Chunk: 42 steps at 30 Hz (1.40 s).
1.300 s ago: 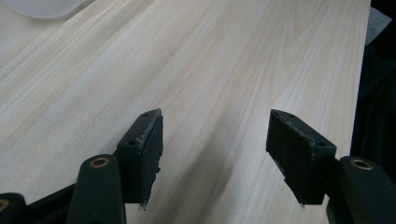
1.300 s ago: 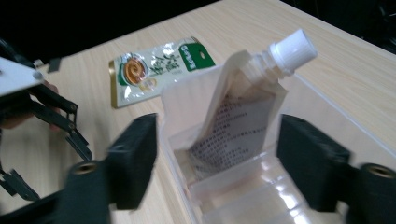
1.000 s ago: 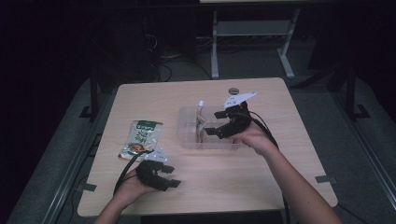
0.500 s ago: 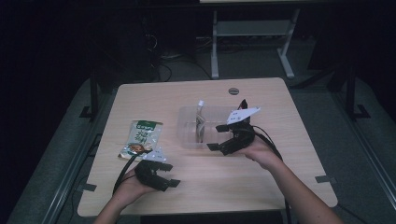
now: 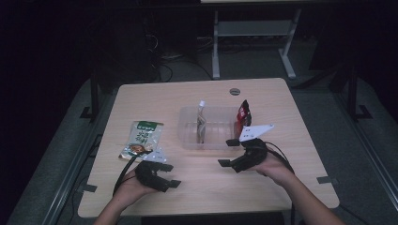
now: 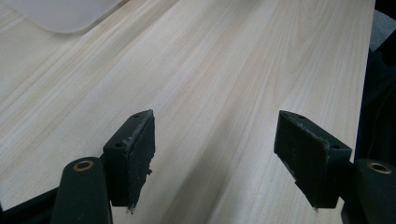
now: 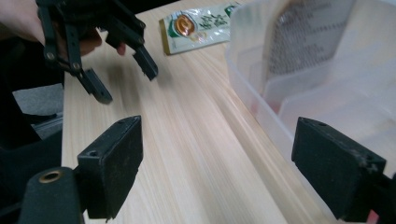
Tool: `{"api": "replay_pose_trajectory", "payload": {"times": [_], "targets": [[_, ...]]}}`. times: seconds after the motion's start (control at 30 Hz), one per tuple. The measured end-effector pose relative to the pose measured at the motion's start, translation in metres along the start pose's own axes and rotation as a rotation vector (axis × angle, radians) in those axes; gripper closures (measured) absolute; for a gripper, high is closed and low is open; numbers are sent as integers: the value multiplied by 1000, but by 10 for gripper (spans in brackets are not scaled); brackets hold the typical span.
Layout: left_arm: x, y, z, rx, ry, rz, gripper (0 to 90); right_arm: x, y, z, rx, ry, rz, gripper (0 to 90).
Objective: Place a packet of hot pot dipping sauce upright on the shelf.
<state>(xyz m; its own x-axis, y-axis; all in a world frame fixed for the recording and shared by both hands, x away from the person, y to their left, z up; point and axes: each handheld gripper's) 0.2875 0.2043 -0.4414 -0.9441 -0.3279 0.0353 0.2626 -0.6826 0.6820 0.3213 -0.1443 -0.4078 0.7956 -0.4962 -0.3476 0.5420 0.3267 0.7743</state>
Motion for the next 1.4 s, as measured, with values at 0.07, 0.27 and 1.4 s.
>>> {"api": "replay_pose_trajectory", "payload": {"times": [0.07, 0.27, 1.4], "targets": [[0, 0, 0, -4, -1, -2, 288, 2, -9, 3, -7, -11, -19, 161], [-2, -1, 1, -1, 5, 7, 288, 6, -32, 10, -23, -49, -35, 151], [-91, -27, 62, -1, 434, 265, 320, 6, -48, 3, -109, -67, -14, 137]]}}
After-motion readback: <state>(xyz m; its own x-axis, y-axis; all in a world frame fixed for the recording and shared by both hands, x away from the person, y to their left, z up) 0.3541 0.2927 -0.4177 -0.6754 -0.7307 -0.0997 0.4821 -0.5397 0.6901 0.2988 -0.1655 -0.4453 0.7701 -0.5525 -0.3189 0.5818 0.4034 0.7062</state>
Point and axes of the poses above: each handheld gripper's, and its own axes: z roughly backward along the jaws, y roughly out of its top, x roughly to its right, and after that the axes turned 13 degrees about -z, right-handed
